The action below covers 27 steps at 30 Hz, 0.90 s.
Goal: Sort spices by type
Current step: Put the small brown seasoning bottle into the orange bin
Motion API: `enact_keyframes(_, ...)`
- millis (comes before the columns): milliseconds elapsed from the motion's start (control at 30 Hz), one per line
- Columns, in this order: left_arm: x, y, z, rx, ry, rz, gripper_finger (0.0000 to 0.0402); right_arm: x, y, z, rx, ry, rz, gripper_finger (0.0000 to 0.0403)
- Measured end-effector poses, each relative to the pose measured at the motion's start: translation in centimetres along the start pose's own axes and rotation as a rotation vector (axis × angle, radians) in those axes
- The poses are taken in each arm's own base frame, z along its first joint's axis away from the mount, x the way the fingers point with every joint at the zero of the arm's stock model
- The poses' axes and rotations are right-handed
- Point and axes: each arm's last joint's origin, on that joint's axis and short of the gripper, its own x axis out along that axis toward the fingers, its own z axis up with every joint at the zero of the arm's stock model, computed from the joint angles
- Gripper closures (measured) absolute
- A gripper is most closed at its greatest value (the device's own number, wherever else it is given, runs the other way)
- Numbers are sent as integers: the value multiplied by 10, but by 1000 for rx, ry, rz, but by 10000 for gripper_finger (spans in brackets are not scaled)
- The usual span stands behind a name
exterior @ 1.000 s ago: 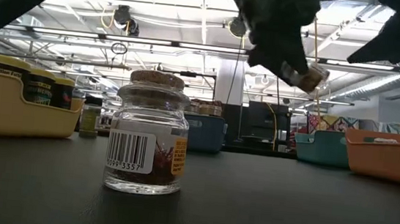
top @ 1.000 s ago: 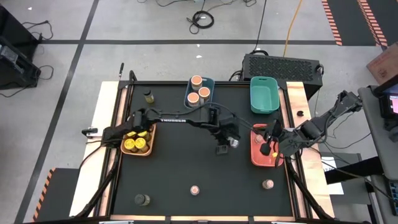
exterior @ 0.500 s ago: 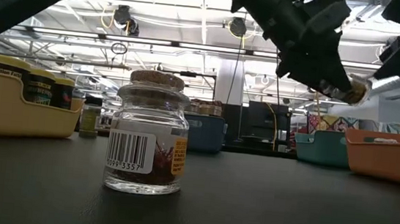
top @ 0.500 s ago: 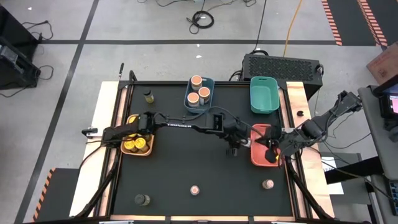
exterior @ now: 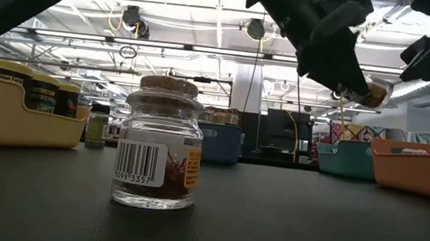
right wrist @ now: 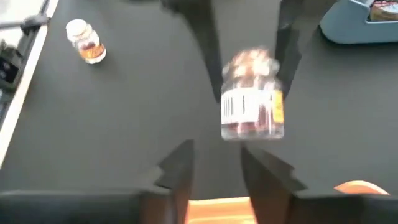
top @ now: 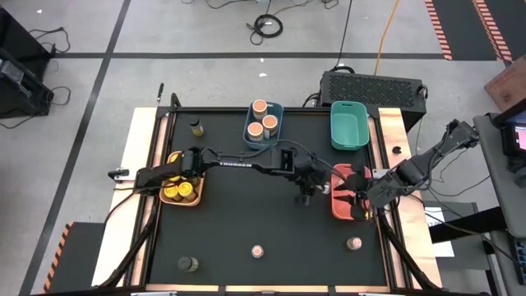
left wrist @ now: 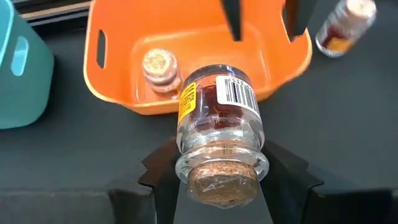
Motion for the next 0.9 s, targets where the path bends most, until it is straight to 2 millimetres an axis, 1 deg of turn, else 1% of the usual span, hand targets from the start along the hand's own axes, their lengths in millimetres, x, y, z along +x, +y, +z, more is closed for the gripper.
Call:
enact_keyframes(67,-5,5,2,32,-21,-24,221,2,1,0,-30,6,-3,240)
enact_keyframes(200,-23,20,4,50,-47,-123,221,4,2,1,-83,-18,-46,165)
enact_keyframes(267,-25,26,-1,30,-22,-148,221,4,2,4,-89,-65,-87,137)
enact_keyframes(367,-25,31,-8,4,30,-155,221,5,0,9,-121,-141,-165,108)
enact_keyframes(433,-25,31,-9,0,45,-159,221,5,-1,11,-129,-172,-202,97)
enact_keyframes(533,-25,29,-8,1,39,-160,221,5,-1,11,-127,-171,-202,88)
enact_keyframes(667,-29,30,-2,-15,-10,-162,221,7,2,12,-118,-174,-192,85)
enact_keyframes(767,-30,31,1,-10,-38,-157,221,12,6,13,-145,-172,-193,85)
enact_keyframes(900,-30,31,2,2,-50,-163,221,20,9,15,-166,-189,-250,85)
